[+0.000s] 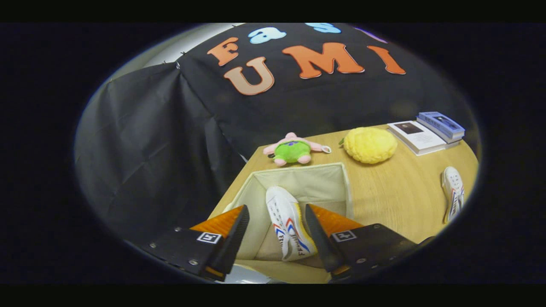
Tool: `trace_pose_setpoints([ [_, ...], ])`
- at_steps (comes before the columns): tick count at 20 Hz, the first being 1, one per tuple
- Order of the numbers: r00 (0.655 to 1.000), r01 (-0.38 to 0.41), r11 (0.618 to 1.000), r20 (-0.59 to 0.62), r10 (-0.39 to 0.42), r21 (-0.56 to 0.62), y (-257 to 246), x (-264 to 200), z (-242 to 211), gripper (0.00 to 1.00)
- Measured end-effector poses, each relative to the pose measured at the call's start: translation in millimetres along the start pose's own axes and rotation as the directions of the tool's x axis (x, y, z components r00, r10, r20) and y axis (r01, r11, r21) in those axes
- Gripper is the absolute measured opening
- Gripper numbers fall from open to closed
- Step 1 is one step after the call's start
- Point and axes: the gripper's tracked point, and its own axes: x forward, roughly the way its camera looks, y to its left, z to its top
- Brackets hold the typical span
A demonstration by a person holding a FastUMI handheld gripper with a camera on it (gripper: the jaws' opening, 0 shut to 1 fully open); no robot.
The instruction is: Open the storage box then place both shoes into the box .Put the left shoe in first, then the right shoe, with the right side of both shoes facing outward in a uniform manner.
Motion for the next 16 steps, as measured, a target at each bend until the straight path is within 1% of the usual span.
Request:
trace_pose_setpoints([
  [1, 1.000, 0.011, 1.000, 0.015, -0.011, -0.003, -10, -3, 7, 0.92],
  [2, 0.999, 0.028, 1.000, 0.033, -0.028, 0.002, -21, -7, 13, 0.97],
  [3, 0.998, 0.041, 0.999, 0.050, -0.042, 0.010, -32, -11, 19, 0.99],
  [6, 0.993, 0.079, 0.996, 0.085, -0.082, 0.035, -60, -21, 32, 0.98],
  [10, 0.976, 0.173, 0.984, 0.126, -0.177, 0.040, -114, -40, 44, 0.98],
  [13, 0.951, 0.265, 0.963, 0.153, -0.268, 0.038, -166, -54, 49, 0.99],
  [16, 0.916, 0.369, 0.929, 0.154, -0.370, 0.033, -223, -70, 45, 0.99],
])
